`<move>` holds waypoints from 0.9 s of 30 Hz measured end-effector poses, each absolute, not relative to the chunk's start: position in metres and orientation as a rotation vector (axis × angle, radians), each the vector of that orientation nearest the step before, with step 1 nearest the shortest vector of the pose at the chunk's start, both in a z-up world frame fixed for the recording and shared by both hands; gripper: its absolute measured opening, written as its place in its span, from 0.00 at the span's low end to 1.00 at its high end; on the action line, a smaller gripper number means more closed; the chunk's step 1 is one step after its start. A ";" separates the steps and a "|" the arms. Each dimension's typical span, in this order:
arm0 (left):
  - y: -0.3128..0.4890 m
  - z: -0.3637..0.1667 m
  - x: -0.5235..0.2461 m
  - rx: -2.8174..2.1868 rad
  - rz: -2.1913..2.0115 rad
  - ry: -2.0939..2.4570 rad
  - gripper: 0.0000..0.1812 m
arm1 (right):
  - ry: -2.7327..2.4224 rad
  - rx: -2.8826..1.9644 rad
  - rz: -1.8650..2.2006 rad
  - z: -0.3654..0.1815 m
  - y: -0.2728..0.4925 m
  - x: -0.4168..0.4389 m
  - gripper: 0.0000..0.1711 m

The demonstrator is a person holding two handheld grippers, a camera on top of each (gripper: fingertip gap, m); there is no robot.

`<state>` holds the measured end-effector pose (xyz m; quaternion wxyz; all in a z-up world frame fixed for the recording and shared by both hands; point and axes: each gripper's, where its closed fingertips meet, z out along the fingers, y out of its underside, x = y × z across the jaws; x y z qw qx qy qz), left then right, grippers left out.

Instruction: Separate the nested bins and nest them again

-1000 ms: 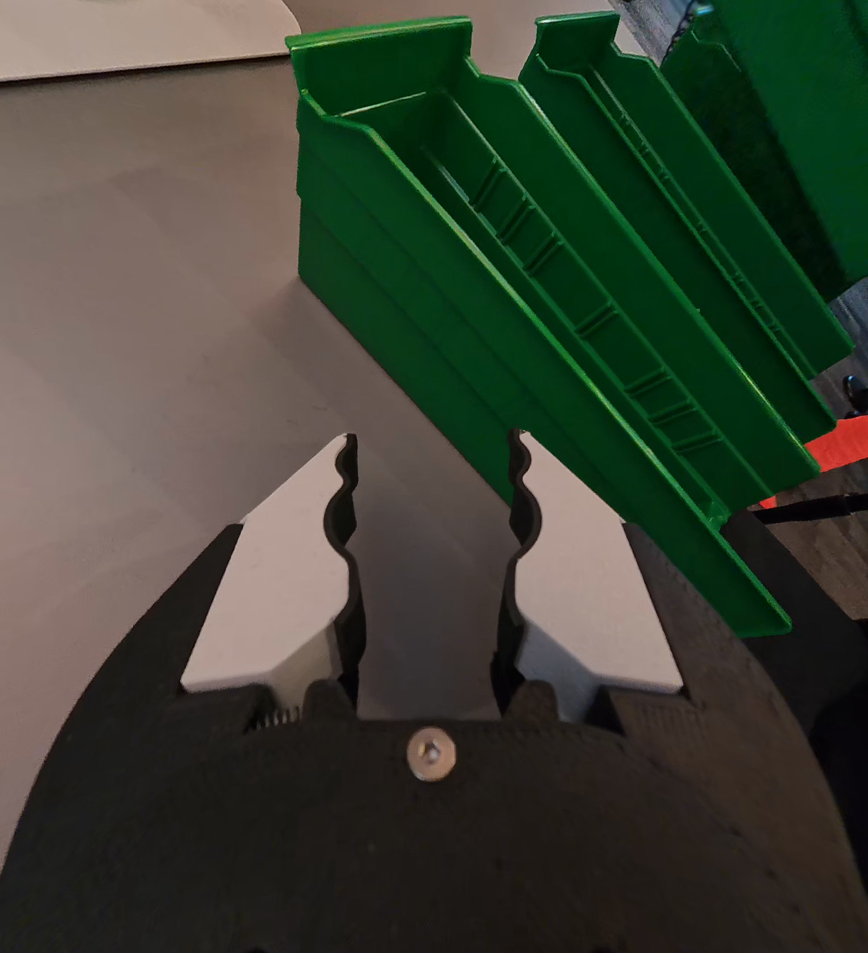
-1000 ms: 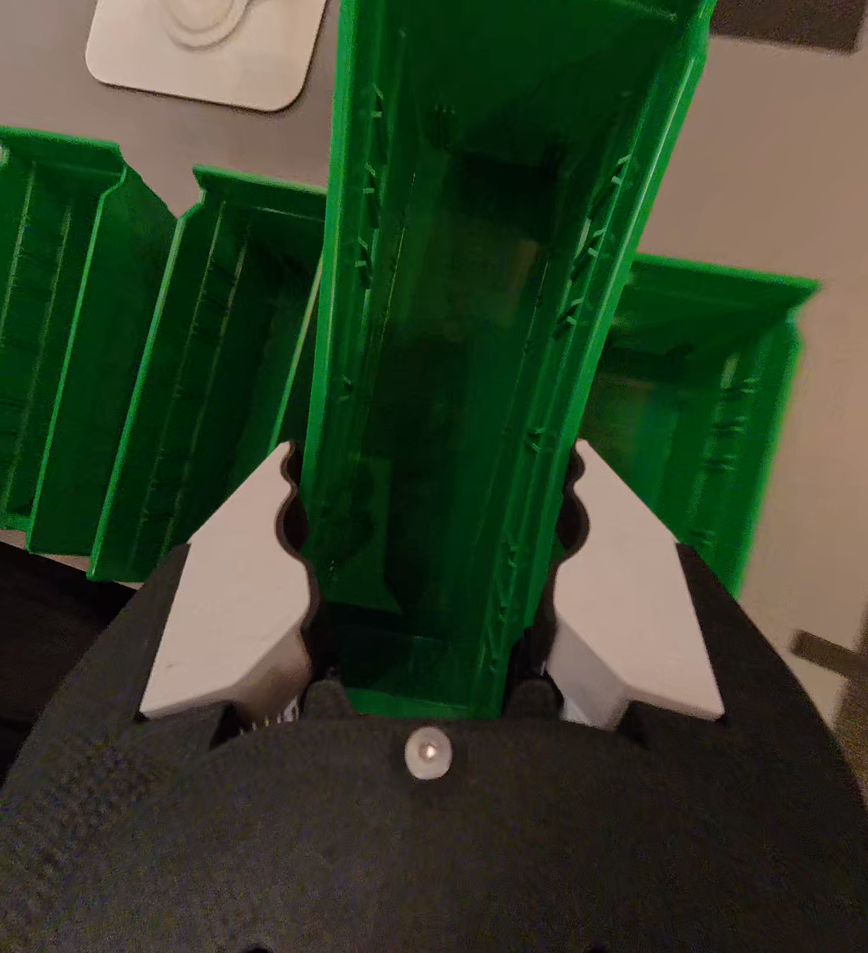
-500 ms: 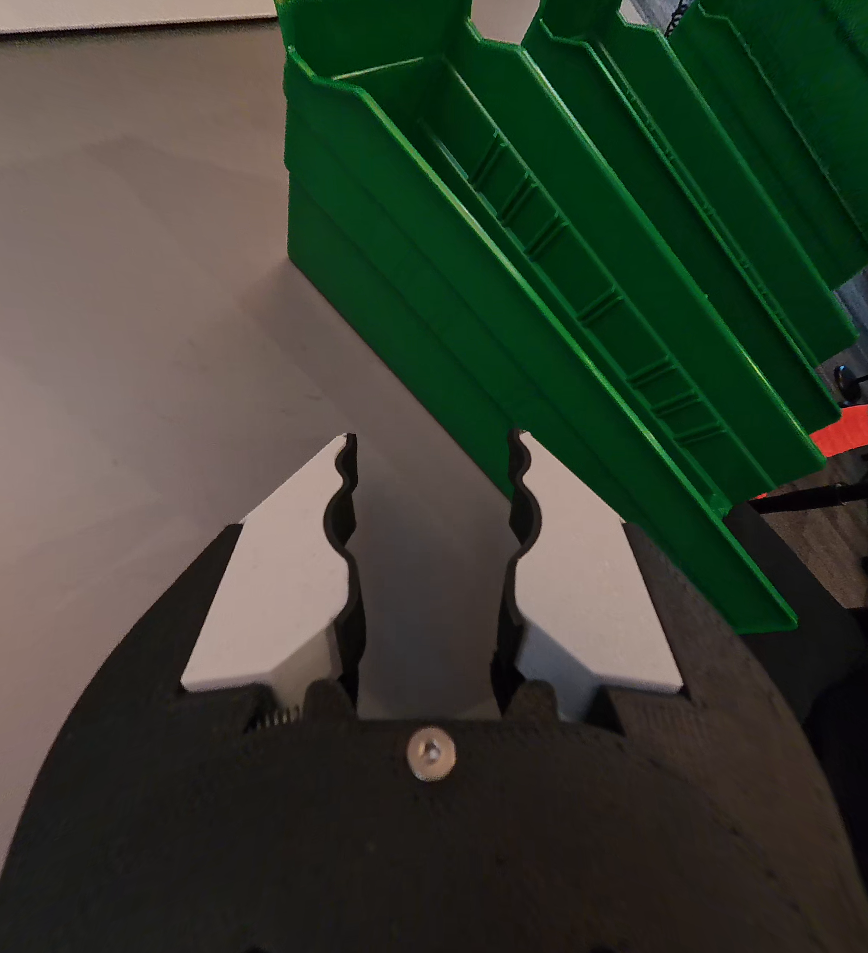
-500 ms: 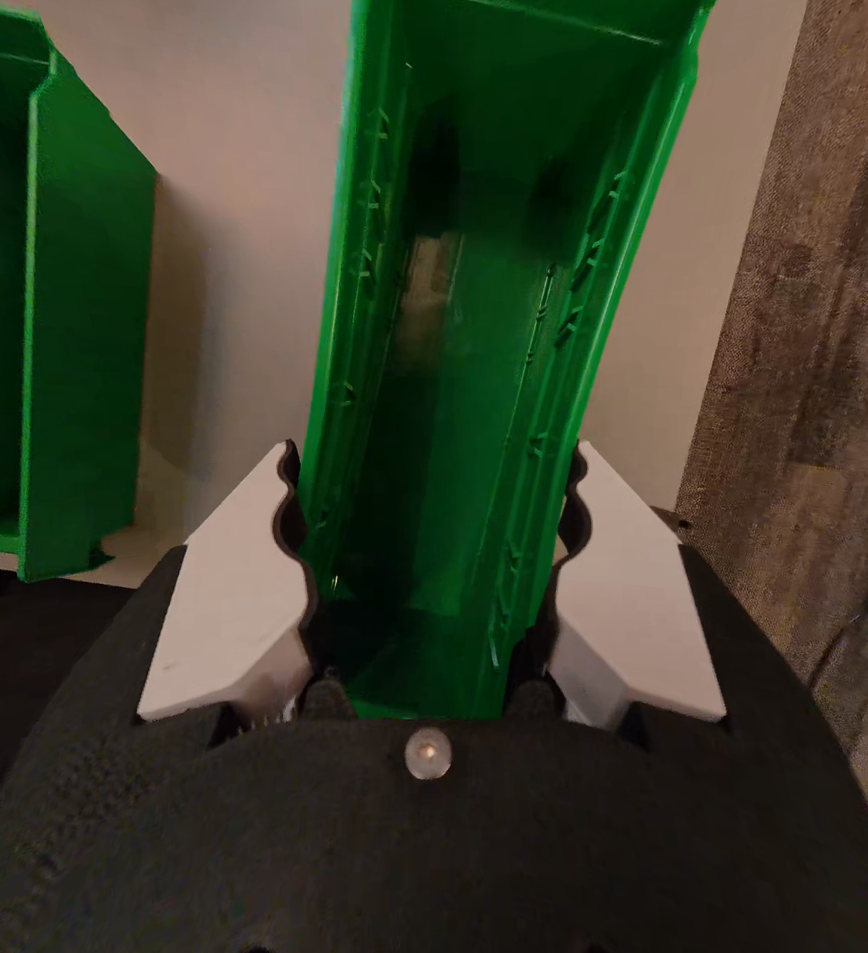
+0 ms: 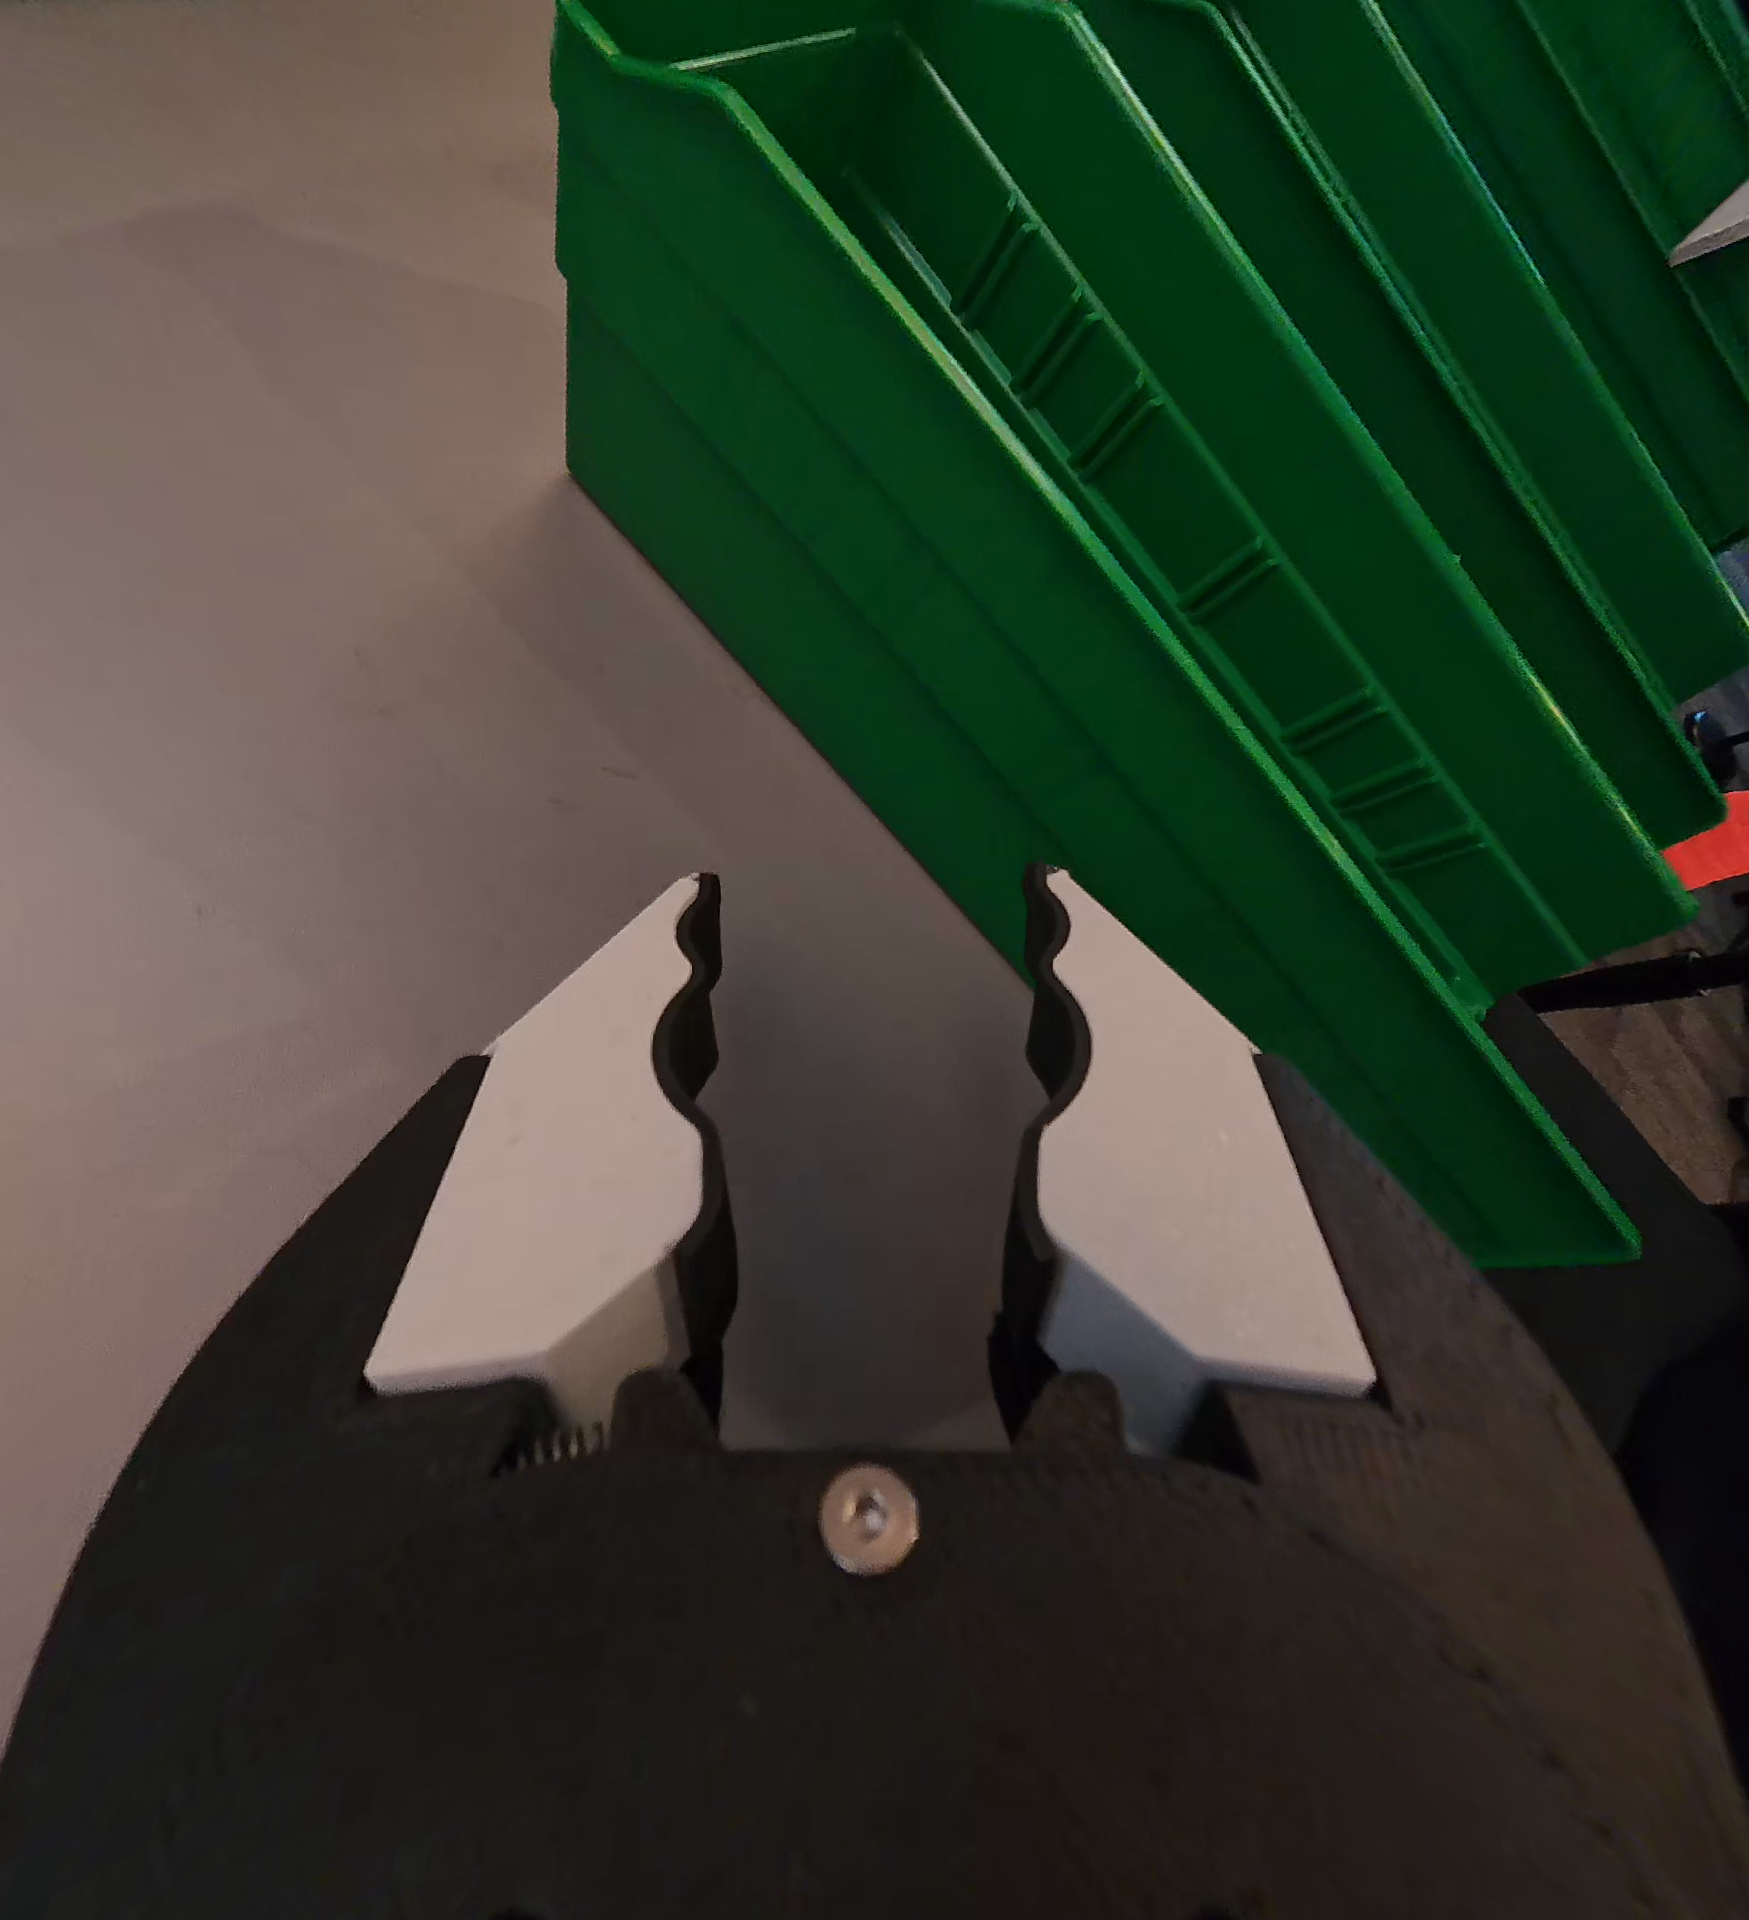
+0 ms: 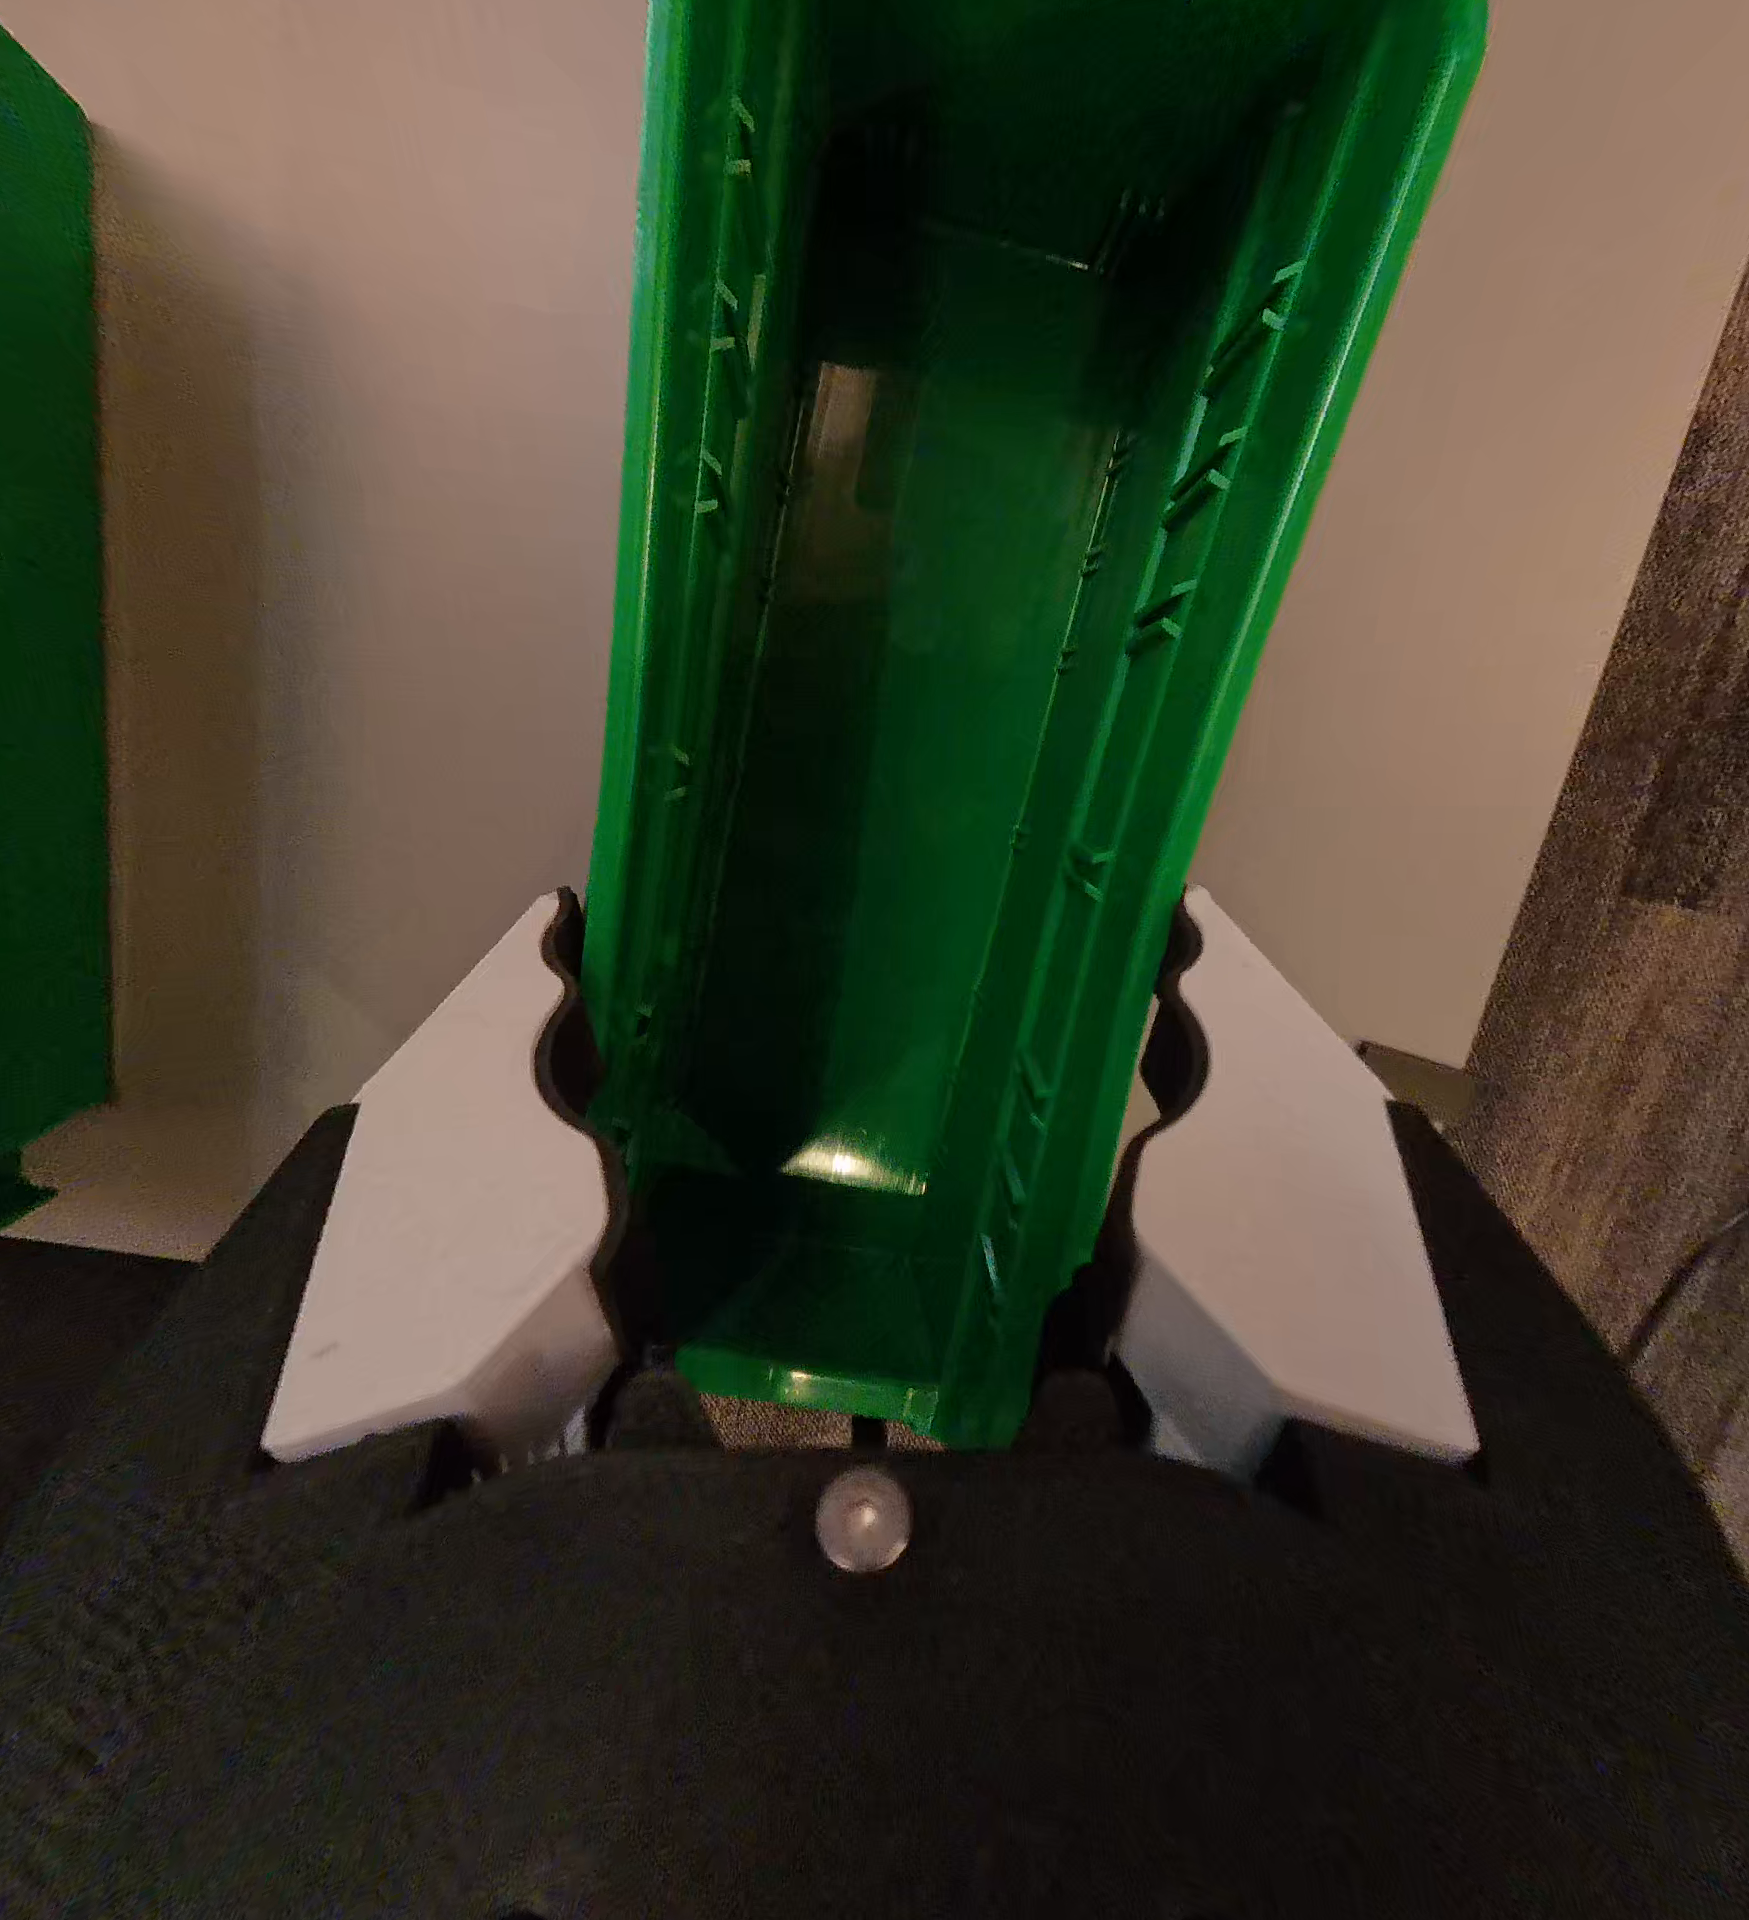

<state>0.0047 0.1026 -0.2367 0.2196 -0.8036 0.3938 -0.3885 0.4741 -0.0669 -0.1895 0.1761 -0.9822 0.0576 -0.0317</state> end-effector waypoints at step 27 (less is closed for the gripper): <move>0.101 -0.237 0.008 -2.222 -1.096 1.103 0.32 | -0.120 -2.650 0.116 -0.123 -0.017 0.323 0.81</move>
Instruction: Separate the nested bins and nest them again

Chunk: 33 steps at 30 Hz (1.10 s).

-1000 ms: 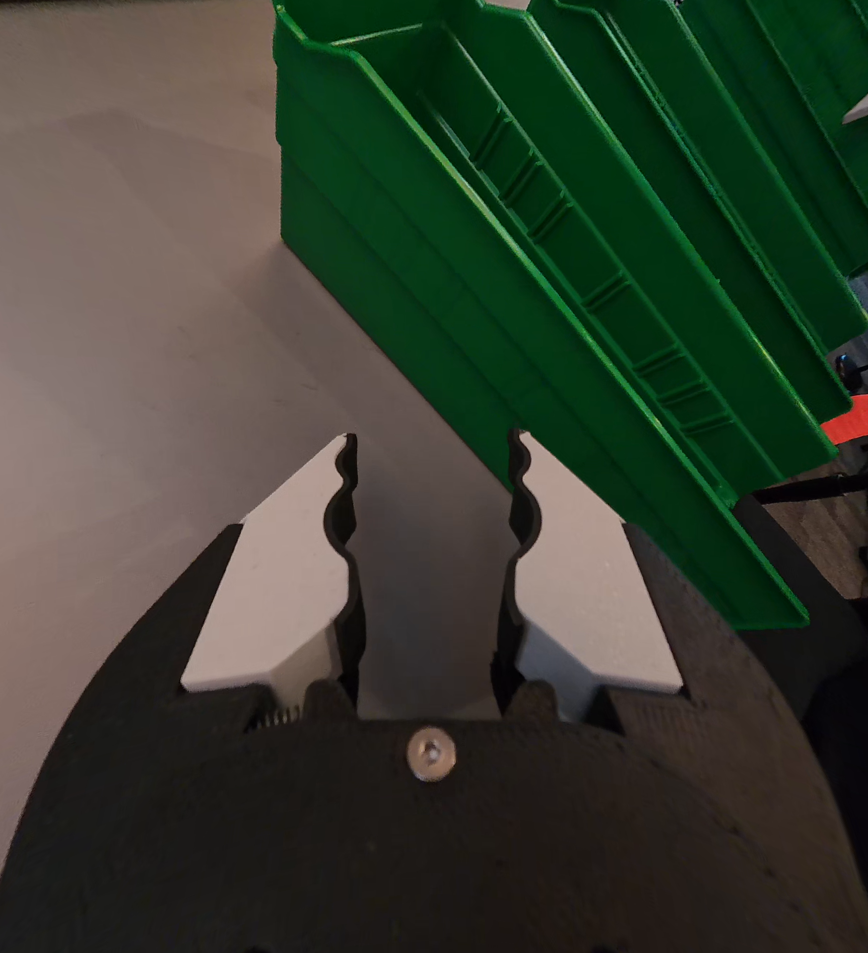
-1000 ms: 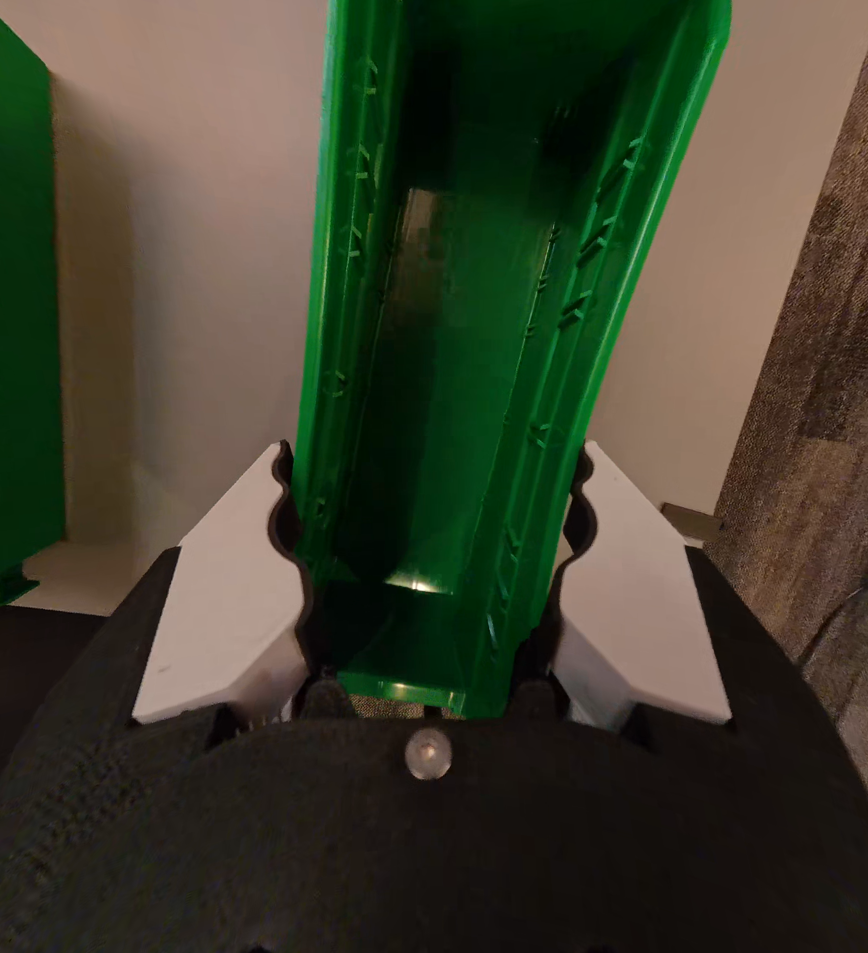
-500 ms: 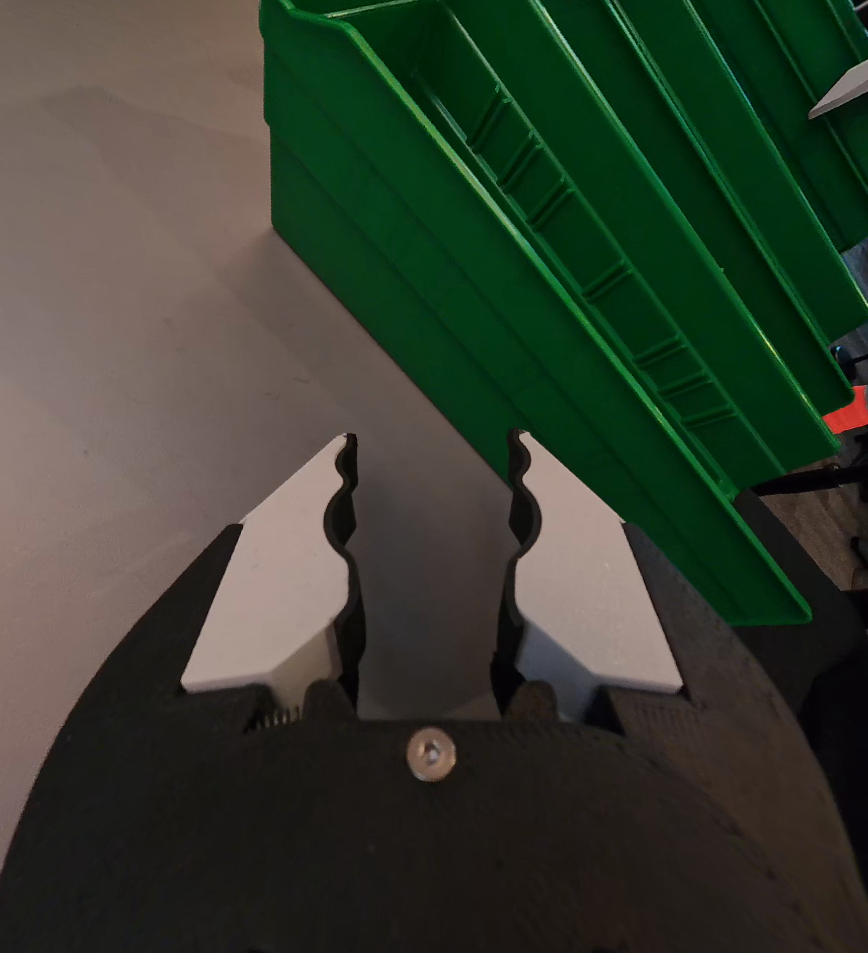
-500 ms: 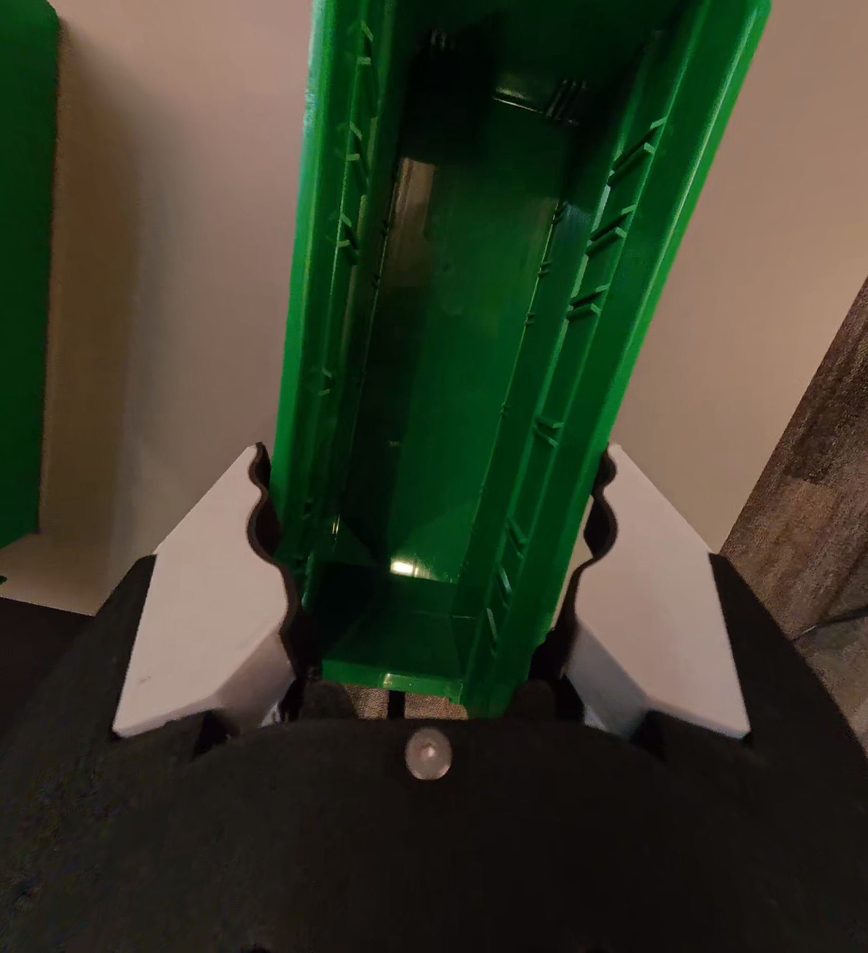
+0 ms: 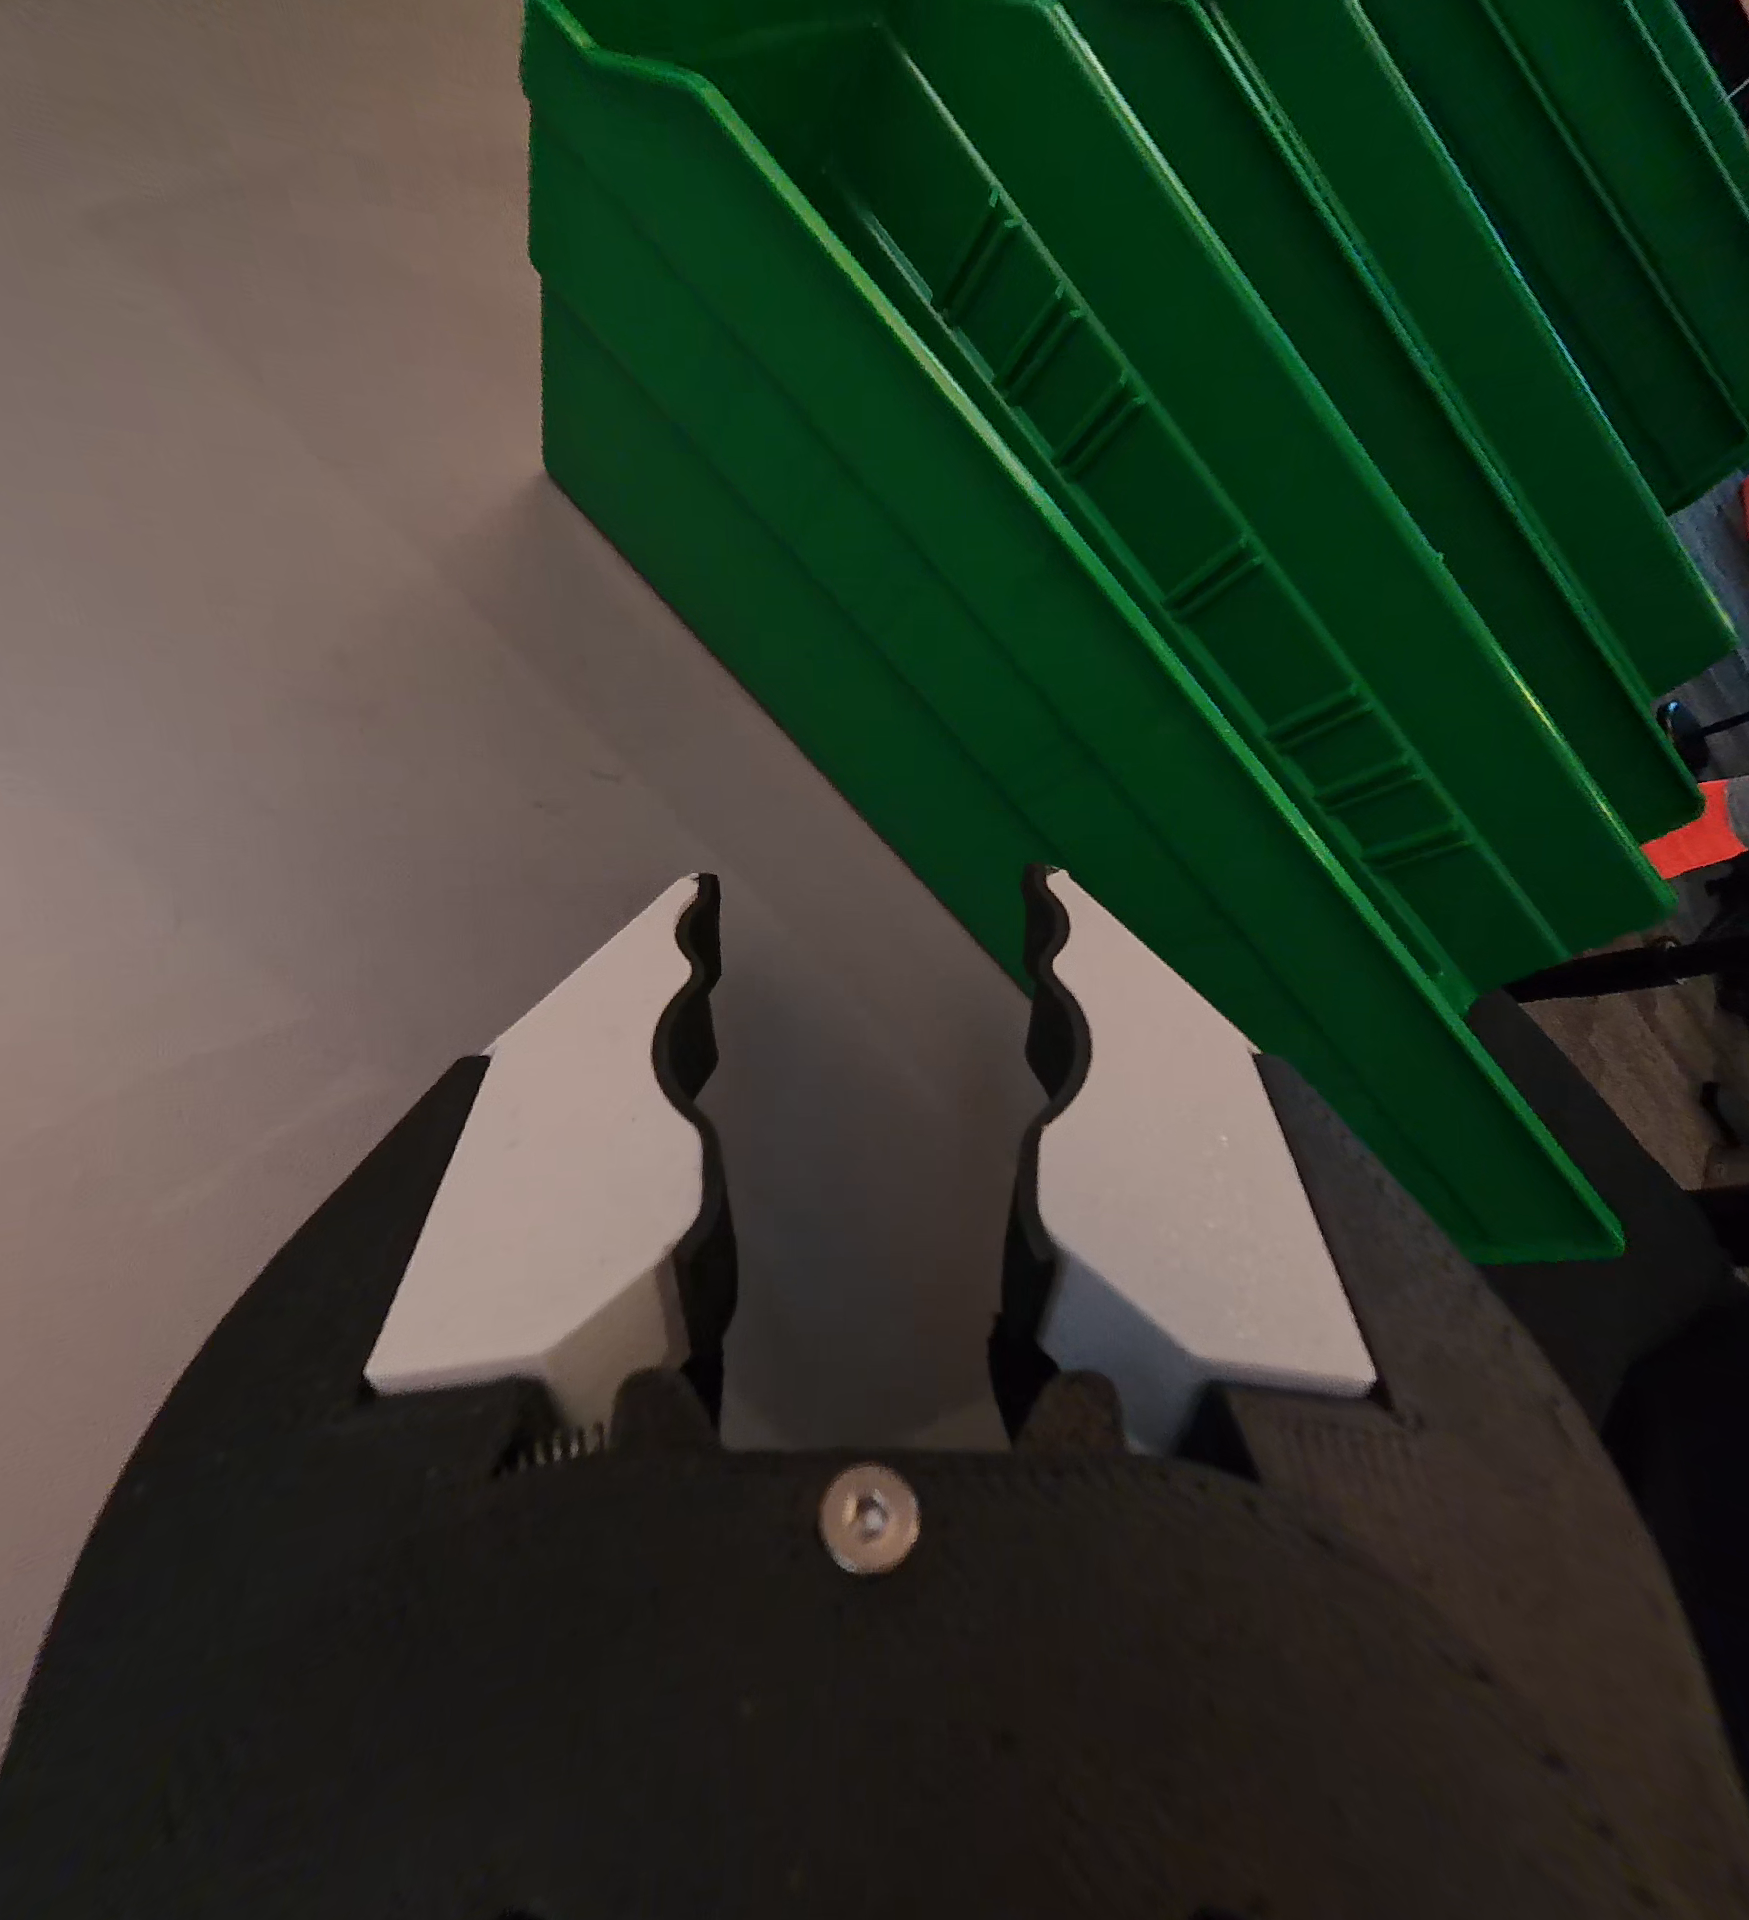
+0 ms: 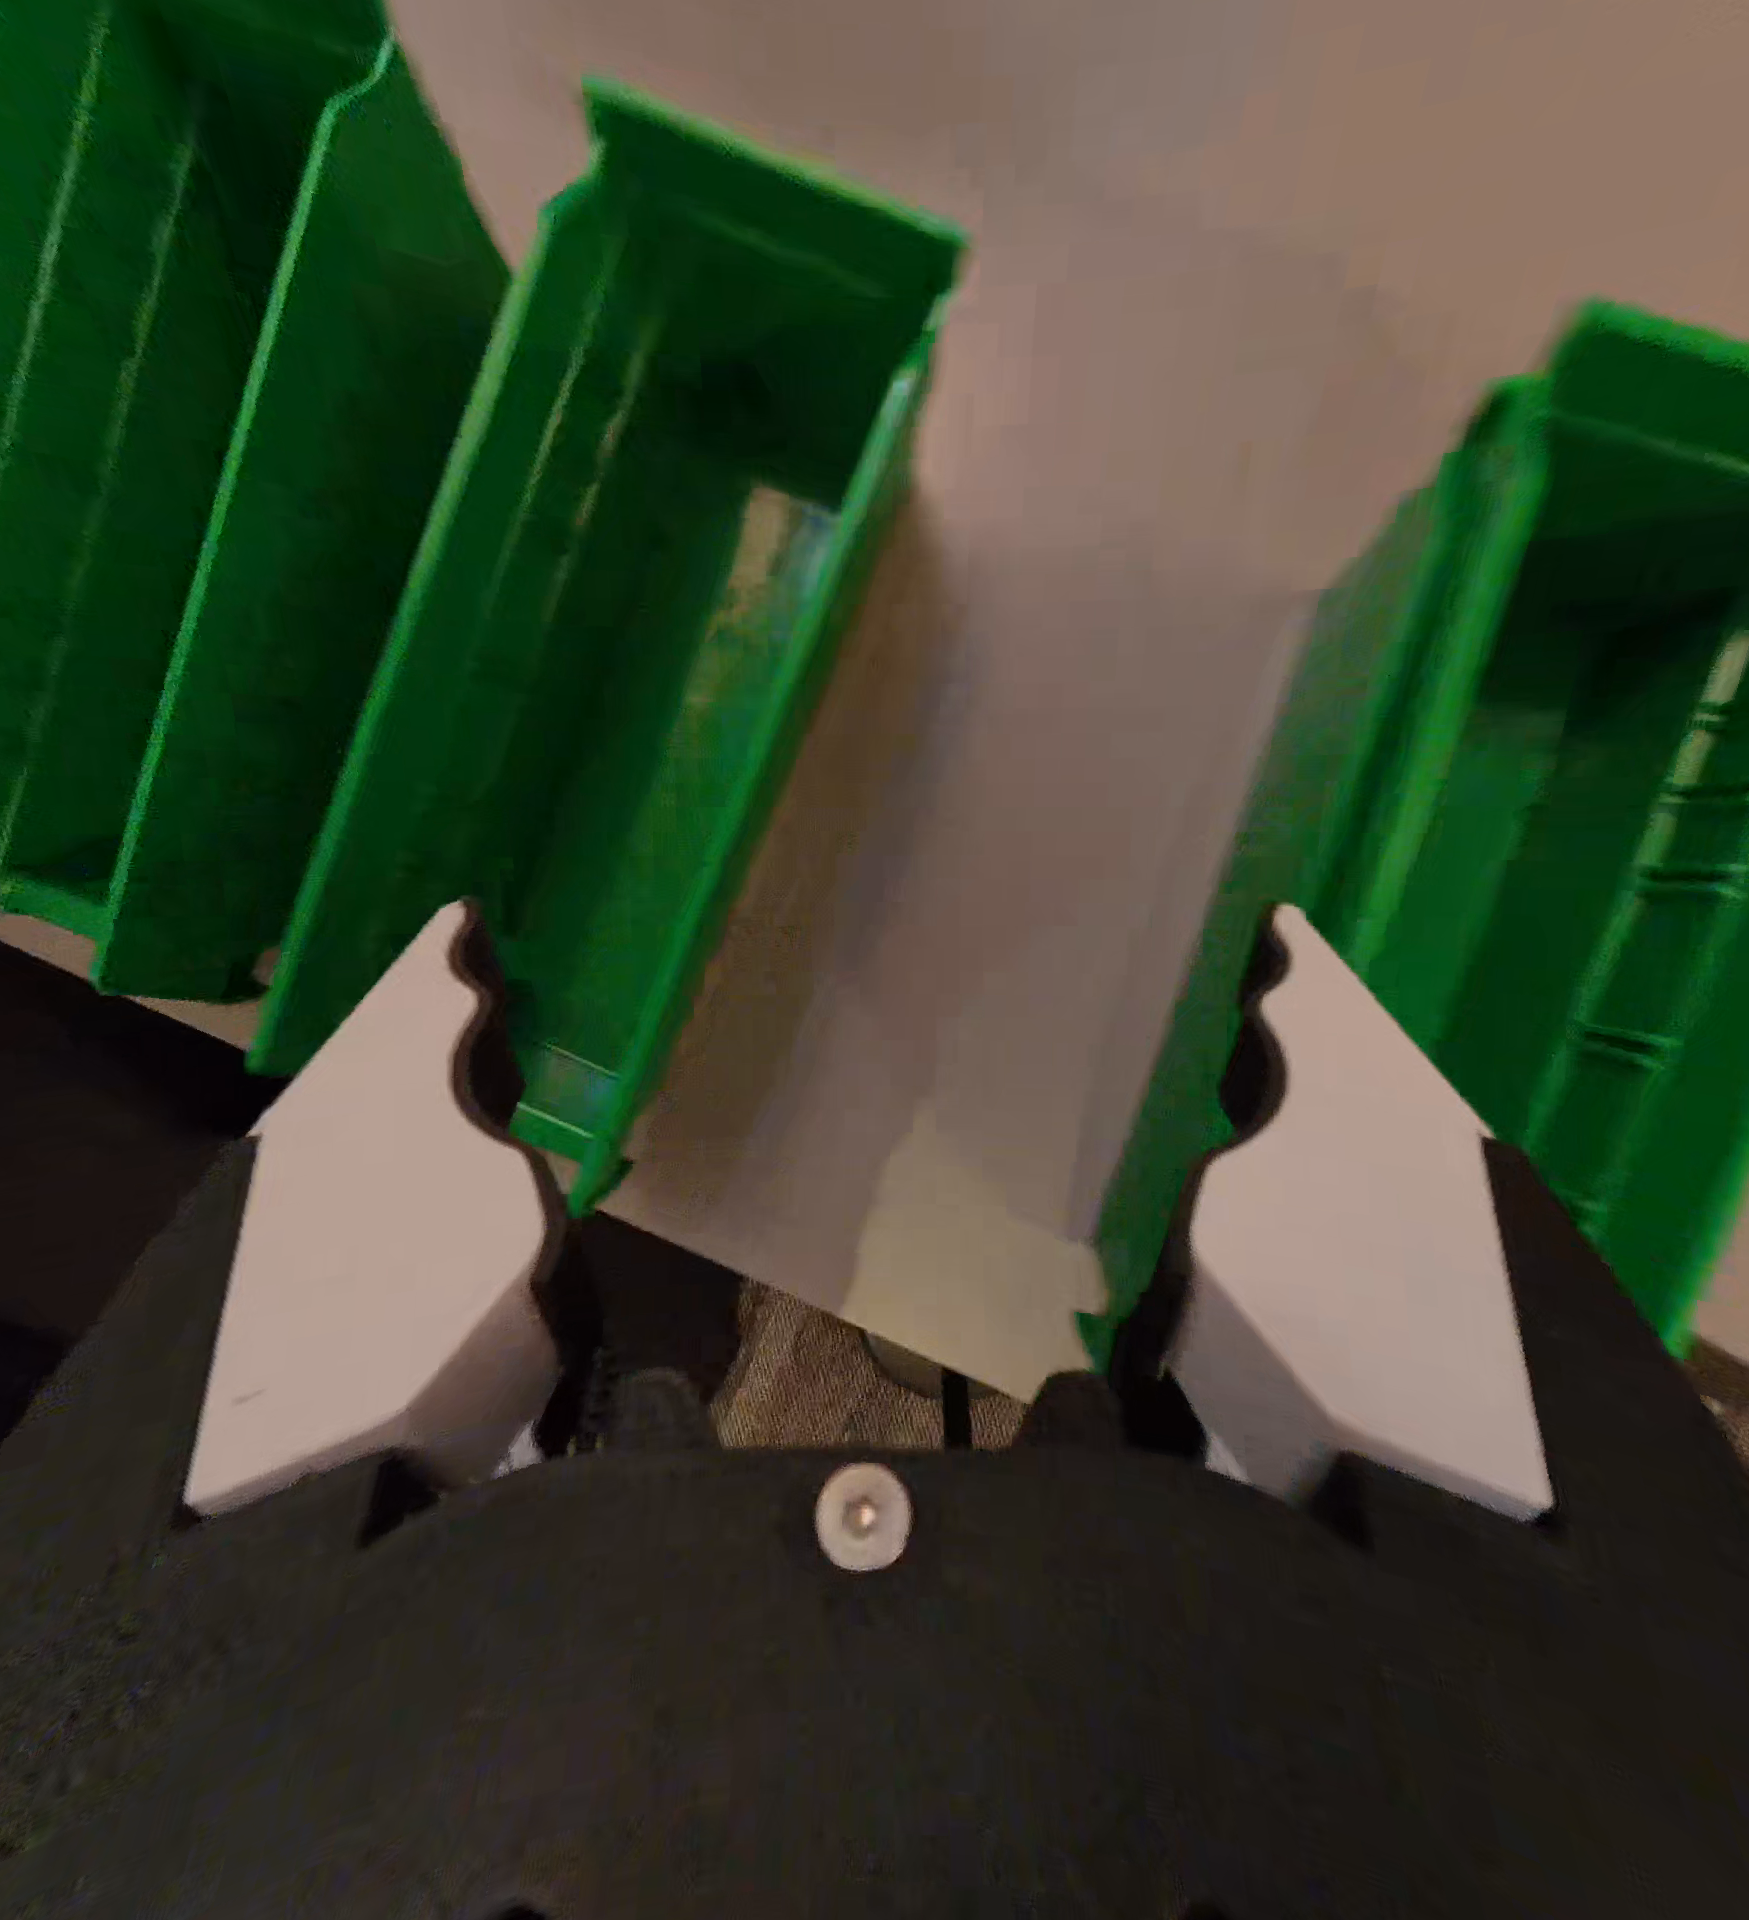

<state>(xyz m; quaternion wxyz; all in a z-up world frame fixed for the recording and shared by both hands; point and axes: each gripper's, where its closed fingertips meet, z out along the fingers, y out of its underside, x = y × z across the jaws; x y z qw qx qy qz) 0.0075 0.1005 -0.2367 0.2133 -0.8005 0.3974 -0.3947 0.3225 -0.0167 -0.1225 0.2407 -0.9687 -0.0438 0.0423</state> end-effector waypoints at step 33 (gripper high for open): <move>0.092 -0.241 0.014 -2.220 -1.109 1.152 0.32 | -0.358 -2.923 0.068 -0.230 0.007 0.253 0.70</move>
